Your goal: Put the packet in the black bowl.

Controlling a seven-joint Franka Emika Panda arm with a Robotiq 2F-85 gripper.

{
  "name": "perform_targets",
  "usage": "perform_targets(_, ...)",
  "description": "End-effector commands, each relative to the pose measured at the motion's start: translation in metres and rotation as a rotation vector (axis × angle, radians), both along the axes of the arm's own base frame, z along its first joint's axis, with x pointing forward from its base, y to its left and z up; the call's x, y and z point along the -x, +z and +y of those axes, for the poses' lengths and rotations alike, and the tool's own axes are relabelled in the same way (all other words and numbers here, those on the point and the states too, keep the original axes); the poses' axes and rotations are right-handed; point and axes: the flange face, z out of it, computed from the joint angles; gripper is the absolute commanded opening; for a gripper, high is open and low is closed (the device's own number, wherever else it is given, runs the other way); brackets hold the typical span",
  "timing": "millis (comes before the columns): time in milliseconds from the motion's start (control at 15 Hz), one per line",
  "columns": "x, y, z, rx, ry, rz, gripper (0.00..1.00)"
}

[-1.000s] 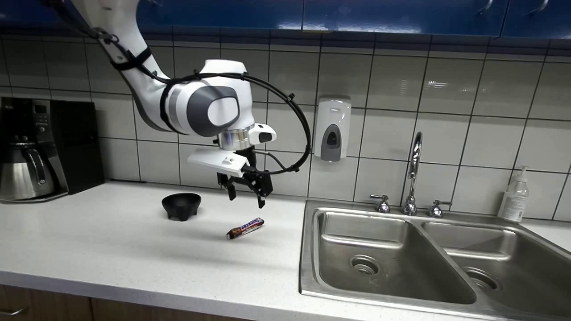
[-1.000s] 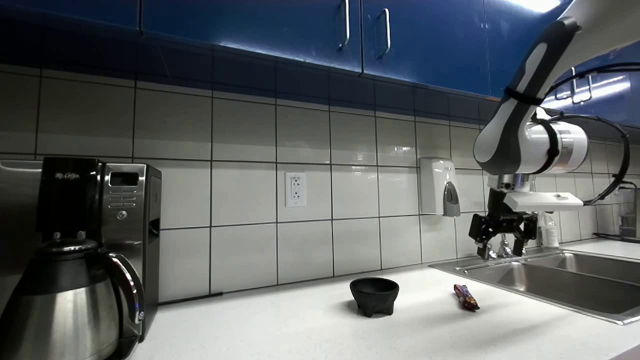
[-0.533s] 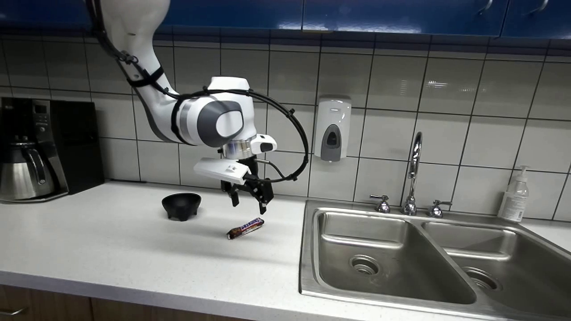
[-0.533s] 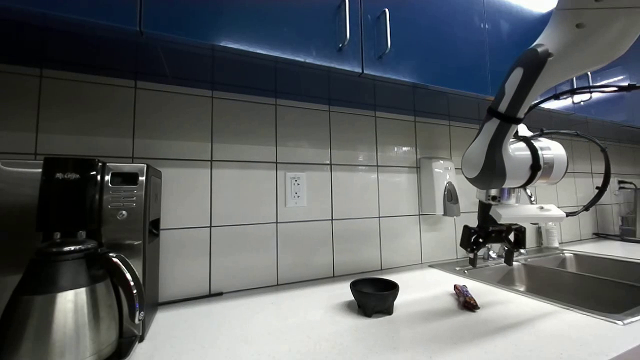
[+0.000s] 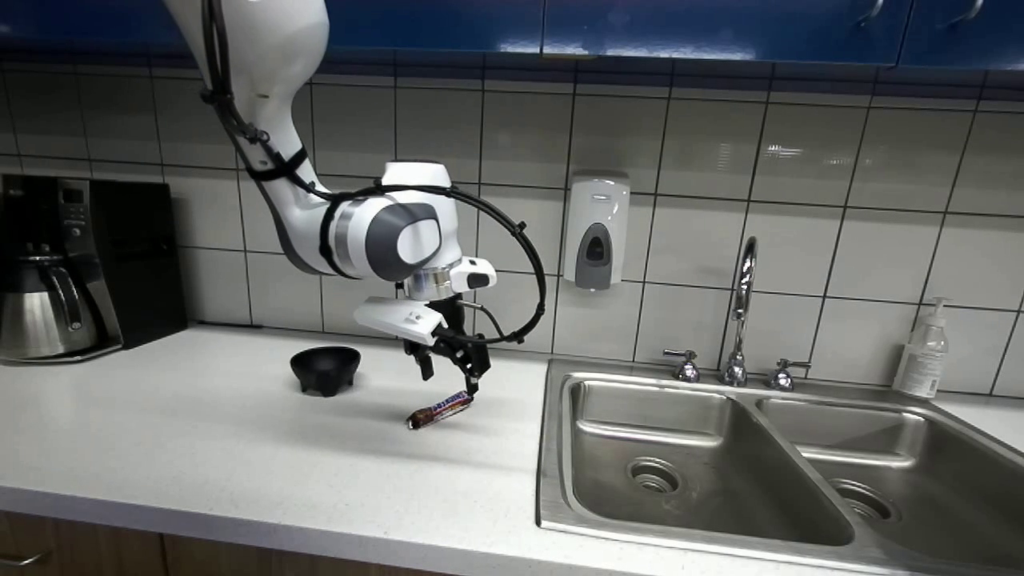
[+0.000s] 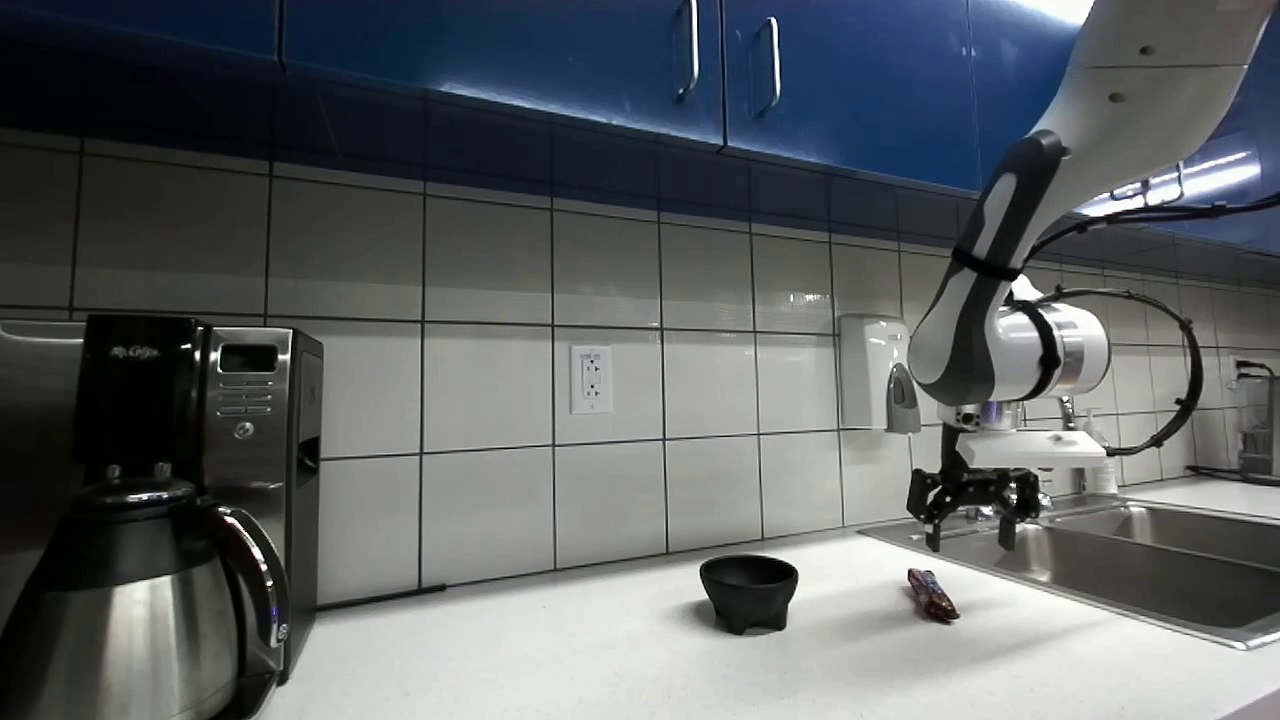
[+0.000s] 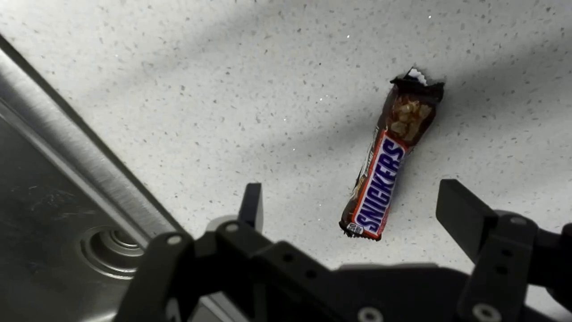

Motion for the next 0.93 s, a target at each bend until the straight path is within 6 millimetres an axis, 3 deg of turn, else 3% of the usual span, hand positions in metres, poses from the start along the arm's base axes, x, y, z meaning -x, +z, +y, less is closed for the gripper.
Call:
perform_targets(0,-0.014,-0.009,0.003,0.010,-0.040,-0.007,1.00)
perform_targets(867,-0.034,-0.041,0.011,0.014,-0.070,0.043,1.00)
